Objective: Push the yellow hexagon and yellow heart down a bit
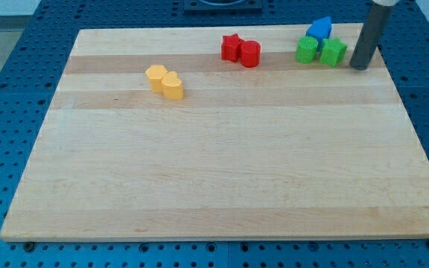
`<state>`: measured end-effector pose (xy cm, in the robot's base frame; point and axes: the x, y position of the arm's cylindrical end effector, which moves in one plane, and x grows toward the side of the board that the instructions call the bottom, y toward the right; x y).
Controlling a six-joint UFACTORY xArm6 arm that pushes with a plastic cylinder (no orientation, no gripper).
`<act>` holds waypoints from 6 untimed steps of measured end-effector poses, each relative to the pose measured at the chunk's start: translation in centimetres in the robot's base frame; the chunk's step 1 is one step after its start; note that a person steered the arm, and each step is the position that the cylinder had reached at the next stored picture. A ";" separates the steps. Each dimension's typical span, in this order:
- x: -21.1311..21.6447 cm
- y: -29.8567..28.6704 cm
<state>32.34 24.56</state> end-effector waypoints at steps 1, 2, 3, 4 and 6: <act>1.9 -0.3; 2.4 -3.6; 2.4 -8.6; 2.4 -13.9; 2.4 -19.6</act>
<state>34.77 5.00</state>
